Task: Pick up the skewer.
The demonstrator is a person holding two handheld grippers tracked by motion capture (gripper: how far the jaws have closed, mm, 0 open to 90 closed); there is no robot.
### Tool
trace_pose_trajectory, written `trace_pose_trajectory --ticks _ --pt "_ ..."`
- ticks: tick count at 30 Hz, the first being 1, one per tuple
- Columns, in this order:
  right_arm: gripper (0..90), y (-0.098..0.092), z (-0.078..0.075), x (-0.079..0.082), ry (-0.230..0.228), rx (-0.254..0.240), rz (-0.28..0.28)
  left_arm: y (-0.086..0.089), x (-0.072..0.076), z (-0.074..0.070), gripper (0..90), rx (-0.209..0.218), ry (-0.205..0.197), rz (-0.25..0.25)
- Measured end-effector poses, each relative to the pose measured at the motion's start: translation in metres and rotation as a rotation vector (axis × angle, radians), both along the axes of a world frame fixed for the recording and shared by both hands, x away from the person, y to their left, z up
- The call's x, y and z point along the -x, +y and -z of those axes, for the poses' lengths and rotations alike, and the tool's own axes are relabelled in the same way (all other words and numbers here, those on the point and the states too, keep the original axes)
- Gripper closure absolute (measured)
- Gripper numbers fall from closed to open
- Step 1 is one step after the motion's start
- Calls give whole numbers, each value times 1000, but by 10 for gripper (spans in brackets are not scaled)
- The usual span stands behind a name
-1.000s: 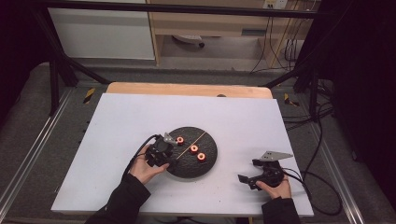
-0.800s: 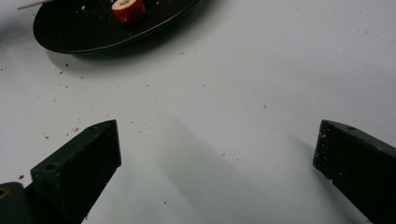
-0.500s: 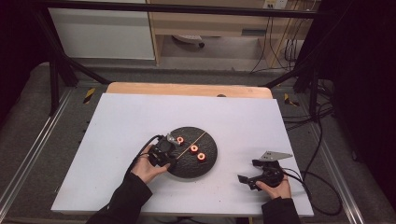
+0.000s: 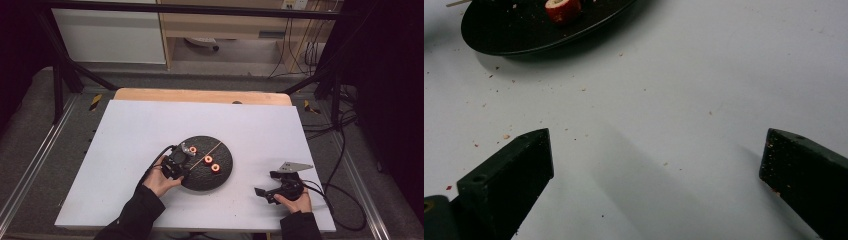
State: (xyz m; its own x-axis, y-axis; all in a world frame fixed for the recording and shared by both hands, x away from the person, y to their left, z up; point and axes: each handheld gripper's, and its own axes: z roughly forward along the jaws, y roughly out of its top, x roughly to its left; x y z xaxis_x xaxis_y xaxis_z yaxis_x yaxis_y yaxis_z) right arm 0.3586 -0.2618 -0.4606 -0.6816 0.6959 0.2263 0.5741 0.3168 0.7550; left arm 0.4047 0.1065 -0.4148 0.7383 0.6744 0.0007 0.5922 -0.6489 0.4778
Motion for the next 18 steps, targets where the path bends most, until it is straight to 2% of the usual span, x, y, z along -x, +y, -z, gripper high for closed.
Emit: trace_pose_trajectory --ticks 8,18 --pt "14 0 0 0 -2 0 0 1 2 -1 882 17 -13 -13" --pt "13 0 0 0 -7 -3 5 15 12 -9 884 84 -56 -27"
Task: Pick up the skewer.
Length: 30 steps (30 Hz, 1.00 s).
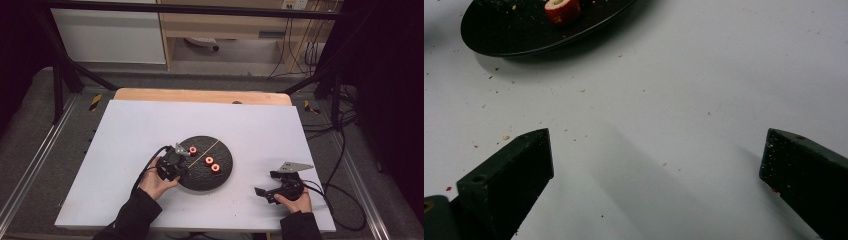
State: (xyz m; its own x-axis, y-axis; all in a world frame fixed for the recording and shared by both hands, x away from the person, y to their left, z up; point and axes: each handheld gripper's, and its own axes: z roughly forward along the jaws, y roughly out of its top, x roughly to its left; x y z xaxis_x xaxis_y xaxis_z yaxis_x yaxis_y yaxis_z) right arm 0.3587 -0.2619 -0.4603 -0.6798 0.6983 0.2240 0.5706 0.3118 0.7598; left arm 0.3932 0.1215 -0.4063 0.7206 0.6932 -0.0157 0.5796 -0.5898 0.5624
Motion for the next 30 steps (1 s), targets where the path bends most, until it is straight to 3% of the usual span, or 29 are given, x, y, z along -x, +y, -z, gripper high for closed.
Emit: trace_pose_trajectory --ticks 15,30 --pt "12 0 0 0 2 2 7 31 24 1 884 96 -71 -27" --pt "6 2 -9 -2 11 4 26 61 47 9 884 187 -106 -46"
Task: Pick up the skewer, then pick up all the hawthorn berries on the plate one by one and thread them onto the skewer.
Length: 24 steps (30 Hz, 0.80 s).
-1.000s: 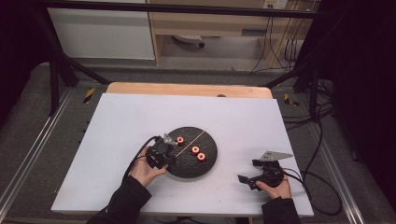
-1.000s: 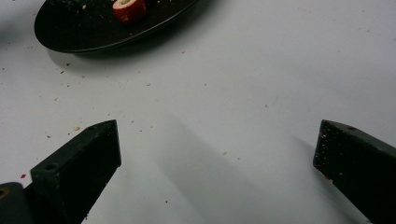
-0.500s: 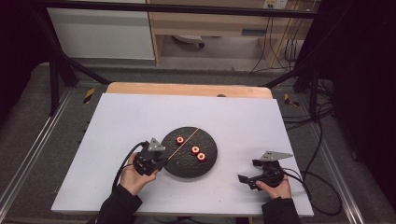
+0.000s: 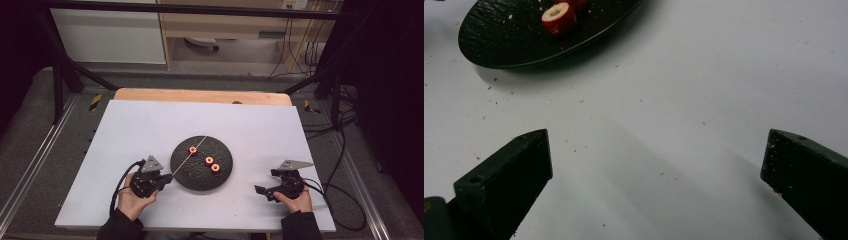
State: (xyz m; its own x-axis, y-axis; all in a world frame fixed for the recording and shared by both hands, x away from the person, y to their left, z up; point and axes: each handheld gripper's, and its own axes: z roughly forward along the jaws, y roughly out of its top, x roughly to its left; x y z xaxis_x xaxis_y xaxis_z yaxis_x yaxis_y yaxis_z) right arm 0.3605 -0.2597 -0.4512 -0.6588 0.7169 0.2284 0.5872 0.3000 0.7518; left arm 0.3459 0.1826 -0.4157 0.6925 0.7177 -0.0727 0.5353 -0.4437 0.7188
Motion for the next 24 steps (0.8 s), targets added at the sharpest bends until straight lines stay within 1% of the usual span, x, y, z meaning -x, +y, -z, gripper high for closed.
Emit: trace_pose_trajectory --ticks 4,9,12,15,18,21,24 --pt "7 1 -6 -1 -14 -12 5 6 3 3 884 10 0 -7" --pt "6 9 -12 -3 -13 -4 -5 13 7 6 884 30 -11 -20" --pt "5 15 -16 -5 -9 1 -14 16 10 7 884 32 -22 -26" --pt "5 22 -21 -8 -13 5 -10 20 12 8 884 41 -29 -37" --pt "5 30 -26 -11 -22 1 -3 23 13 8 883 51 -32 -36" --pt "5 37 -31 -13 -34 12 -9 25 16 8 884 52 -35 -39" --pt "5 47 -36 -15 -30 18 -17 27 17 10 884 55 -37 -39"
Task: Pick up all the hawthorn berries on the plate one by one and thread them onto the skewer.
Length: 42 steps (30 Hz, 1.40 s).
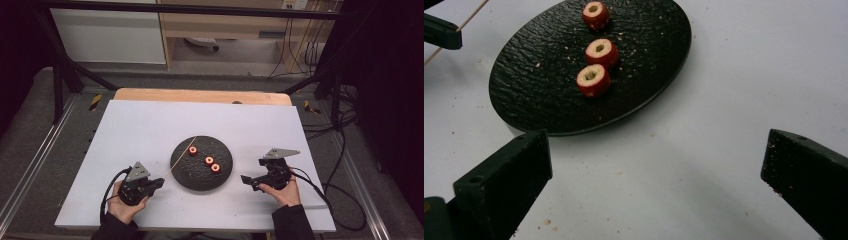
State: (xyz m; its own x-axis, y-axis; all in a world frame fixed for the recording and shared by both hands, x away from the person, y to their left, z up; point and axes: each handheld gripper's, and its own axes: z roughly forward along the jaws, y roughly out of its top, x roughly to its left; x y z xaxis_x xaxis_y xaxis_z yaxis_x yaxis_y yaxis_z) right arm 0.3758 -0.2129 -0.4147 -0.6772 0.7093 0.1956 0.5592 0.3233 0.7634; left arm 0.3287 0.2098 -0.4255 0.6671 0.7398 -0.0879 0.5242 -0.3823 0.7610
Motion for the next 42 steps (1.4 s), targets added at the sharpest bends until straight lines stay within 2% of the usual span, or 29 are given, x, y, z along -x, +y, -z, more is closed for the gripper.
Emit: trace_pose_trajectory --ticks 15,18,24,26,31,34,42 --pt "17 54 -25 -21 16 111 -35 4 6 4 883 -7 -24 8" --pt "41 70 -32 -27 29 141 -55 5 6 4 883 -1 -27 5" --pt "92 90 -38 -38 52 186 -66 7 7 4 883 2 -28 5" --pt "130 97 -39 -42 69 192 -86 7 7 4 883 5 -30 3" --pt "180 112 -39 -51 126 248 -115 8 7 5 883 5 -25 1" --pt "213 120 -35 -56 150 303 -135 7 6 5 883 1 -24 4" --pt "345 130 -26 -64 220 362 -174 7 6 6 883 -1 -16 6"
